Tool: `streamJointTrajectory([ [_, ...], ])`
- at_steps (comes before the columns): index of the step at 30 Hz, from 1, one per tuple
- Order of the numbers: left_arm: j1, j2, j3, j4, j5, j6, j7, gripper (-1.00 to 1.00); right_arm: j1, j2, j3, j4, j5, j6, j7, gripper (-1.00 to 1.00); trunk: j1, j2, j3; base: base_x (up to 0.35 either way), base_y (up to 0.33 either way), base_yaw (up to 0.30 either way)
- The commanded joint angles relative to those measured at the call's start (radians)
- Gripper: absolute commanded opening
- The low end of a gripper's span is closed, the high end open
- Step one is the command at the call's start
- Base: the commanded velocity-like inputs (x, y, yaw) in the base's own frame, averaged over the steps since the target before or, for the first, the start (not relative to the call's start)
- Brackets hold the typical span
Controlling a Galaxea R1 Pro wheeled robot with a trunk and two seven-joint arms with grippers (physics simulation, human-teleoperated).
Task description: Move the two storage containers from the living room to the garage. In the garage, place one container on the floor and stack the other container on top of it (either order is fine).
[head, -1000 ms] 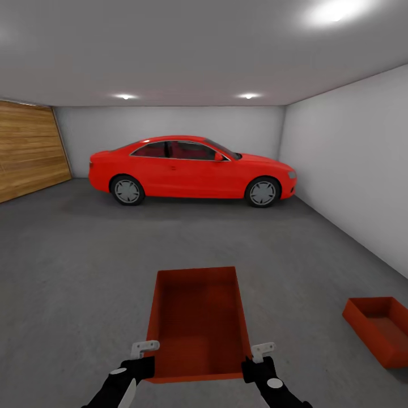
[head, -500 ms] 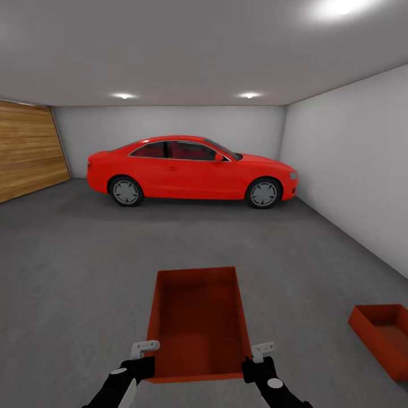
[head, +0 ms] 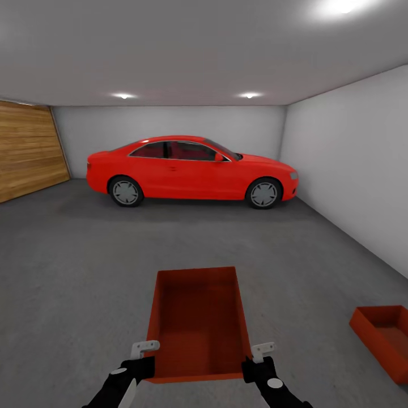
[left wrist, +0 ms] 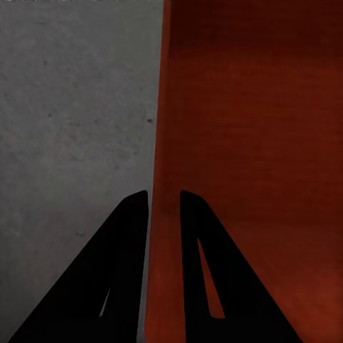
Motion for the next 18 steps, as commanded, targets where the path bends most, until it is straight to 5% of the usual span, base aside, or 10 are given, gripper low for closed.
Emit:
streamJointTrajectory([
  [1,0.000,-0.001,0.009,-0.003,-0.020,-0.074,0.013,-1.00,0.000,0.031,0.016,0.003,-0.006,-0.002,0.076,-1.00,0.001,-0.001,0.000,0.188,0.000,0.000],
  [7,0.000,-0.001,0.009,-0.004,-0.020,-0.074,0.013,-1.00,0.000,0.031,0.016,0.003,-0.006,-0.002,0.076,-1.00,0.001,-0.001,0.000,0.226,0.000,0.000],
  [18,0.000,-0.001,0.009,-0.004,-0.020,-0.075,0.013,-1.00,0.000,0.031,0.016,0.003,-0.006,-0.002,0.076,-1.00,0.001,-0.001,0.000,0.050,0.000,0.000],
])
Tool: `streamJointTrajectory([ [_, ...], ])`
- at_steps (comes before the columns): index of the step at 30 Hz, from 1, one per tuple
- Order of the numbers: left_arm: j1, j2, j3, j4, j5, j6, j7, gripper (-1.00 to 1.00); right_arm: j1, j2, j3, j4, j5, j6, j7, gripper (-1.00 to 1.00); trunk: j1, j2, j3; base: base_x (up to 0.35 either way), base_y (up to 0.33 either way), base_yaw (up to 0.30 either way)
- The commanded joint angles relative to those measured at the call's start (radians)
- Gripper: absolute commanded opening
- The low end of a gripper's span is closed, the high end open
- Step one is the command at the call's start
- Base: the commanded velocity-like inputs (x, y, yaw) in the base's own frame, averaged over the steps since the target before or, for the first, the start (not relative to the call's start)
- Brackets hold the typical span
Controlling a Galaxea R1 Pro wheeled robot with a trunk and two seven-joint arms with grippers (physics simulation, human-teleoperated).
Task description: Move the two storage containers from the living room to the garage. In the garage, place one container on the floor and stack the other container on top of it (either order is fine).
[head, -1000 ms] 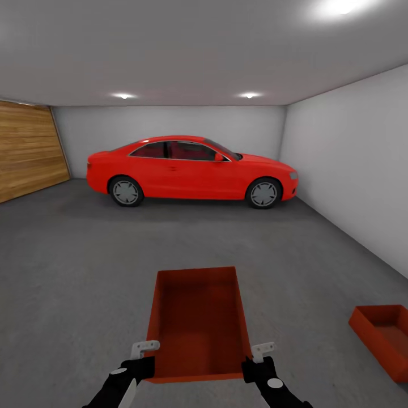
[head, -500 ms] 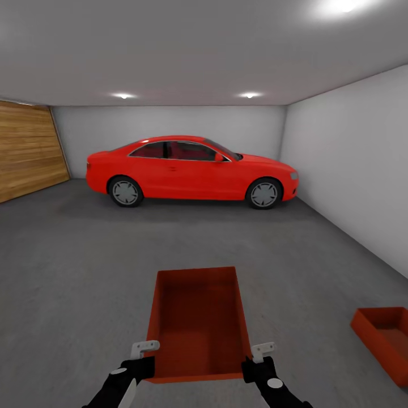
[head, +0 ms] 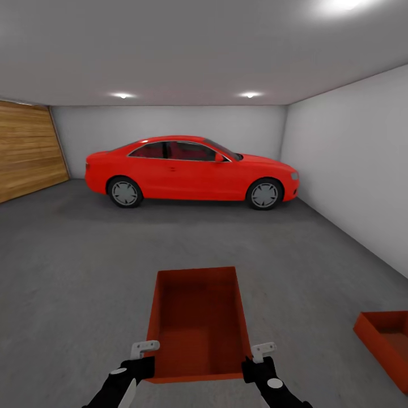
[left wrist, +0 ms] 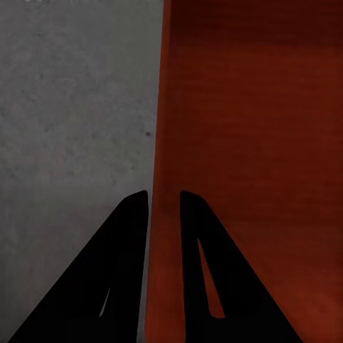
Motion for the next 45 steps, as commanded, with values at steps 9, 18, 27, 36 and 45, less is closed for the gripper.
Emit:
streamJointTrajectory([
  [9,0.000,-0.001,0.009,-0.003,-0.020,-0.075,0.013,-1.00,0.000,0.030,0.016,0.003,-0.006,-0.002,0.077,-1.00,0.001,-0.001,0.000,0.305,0.000,0.000],
  [18,0.000,-0.001,0.010,-0.004,-0.020,-0.075,0.013,-1.00,0.000,0.030,0.016,0.003,-0.006,-0.002,0.077,-1.00,0.001,-0.001,0.000,0.109,0.000,0.000],
  [27,0.000,-0.001,0.009,-0.003,-0.020,-0.075,0.013,-1.00,0.000,0.030,0.016,0.003,-0.006,-0.002,0.077,-1.00,0.001,-0.001,0.000,0.002,0.000,0.000],
  [36,0.000,-0.001,0.010,-0.004,-0.020,-0.075,0.013,-1.00,0.000,0.030,0.016,0.003,-0.006,-0.002,0.077,-1.00,0.001,-0.001,0.000,0.221,0.000,0.000],
  [45,0.000,-0.001,0.010,-0.004,-0.020,-0.075,0.013,-1.00,0.000,0.030,0.016,0.003,-0.006,-0.002,0.077,-1.00,0.001,-0.001,0.000,0.325,0.000,0.000],
])
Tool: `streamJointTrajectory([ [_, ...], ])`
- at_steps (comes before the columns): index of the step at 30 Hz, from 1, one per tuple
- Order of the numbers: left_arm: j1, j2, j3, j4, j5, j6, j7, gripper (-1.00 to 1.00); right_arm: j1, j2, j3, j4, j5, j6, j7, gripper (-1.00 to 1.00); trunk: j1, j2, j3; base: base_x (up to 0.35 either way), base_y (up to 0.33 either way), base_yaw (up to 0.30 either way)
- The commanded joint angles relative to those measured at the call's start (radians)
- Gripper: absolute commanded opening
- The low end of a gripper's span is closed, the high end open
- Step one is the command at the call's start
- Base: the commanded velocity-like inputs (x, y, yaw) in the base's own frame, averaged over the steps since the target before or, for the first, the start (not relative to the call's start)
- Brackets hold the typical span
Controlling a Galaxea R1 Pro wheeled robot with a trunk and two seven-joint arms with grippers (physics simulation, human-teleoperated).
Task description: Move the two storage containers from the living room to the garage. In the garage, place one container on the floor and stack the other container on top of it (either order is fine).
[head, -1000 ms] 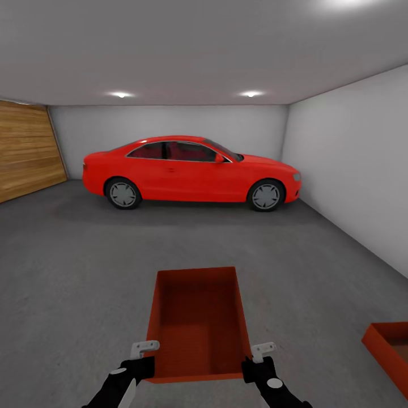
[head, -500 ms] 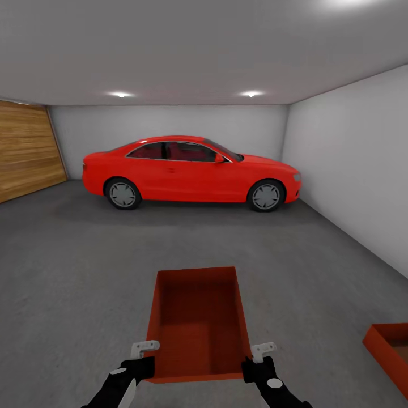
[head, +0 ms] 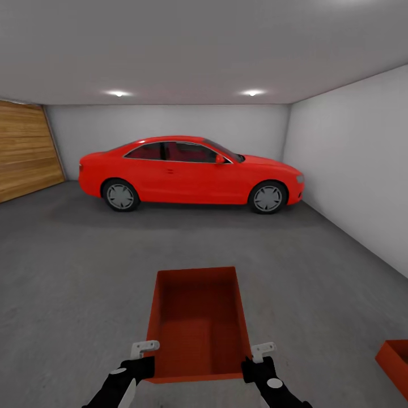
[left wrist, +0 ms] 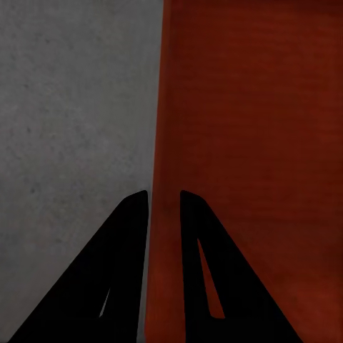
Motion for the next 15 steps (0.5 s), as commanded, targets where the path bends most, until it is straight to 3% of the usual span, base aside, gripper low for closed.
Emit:
streamJointTrajectory([
  [1,0.000,-0.001,0.009,-0.003,-0.020,-0.074,0.016,-1.00,0.000,0.029,0.016,0.003,-0.006,-0.002,0.079,-1.00,0.001,-0.001,0.000,0.327,0.000,0.000],
  [15,0.000,-0.001,0.009,-0.003,-0.020,-0.074,0.016,-1.00,0.000,0.029,0.016,0.003,-0.006,-0.001,0.079,-1.00,0.001,-0.001,0.000,0.327,0.000,0.000],
])
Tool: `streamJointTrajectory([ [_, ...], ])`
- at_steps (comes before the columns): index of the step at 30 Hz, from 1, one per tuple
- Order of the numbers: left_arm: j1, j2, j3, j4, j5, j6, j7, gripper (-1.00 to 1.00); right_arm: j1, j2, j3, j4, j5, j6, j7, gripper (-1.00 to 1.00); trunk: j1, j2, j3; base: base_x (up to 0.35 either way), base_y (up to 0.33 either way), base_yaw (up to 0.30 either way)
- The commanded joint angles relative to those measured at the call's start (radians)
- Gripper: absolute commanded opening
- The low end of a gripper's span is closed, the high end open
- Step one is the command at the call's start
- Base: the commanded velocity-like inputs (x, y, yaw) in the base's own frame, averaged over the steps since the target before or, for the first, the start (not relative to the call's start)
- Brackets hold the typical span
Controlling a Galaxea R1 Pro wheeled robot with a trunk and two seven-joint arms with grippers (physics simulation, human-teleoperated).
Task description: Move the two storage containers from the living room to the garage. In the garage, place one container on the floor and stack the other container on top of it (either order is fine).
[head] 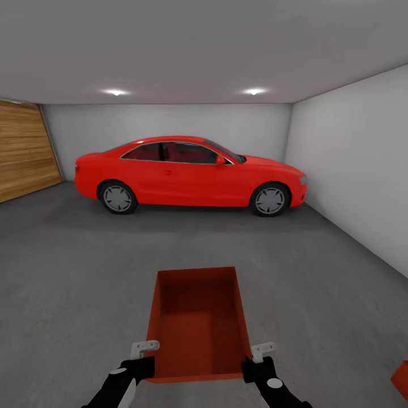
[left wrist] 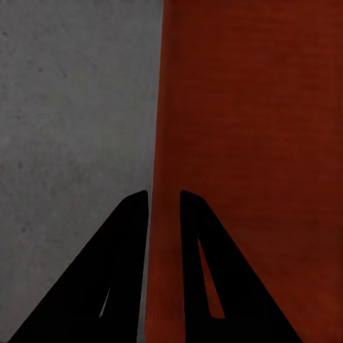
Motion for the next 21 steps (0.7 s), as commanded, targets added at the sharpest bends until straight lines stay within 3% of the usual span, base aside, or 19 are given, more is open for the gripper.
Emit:
streamJointTrajectory([
  [1,0.000,-0.001,0.009,-0.004,-0.020,-0.075,0.015,-1.00,0.000,0.029,0.016,0.003,-0.006,-0.002,0.078,-1.00,0.001,-0.001,0.000,0.327,0.000,0.000],
  [21,0.000,-0.001,0.009,-0.004,-0.020,-0.075,0.015,-1.00,0.000,0.029,0.016,0.003,-0.006,-0.002,0.078,-1.00,0.001,-0.001,0.000,0.327,0.000,0.000],
])
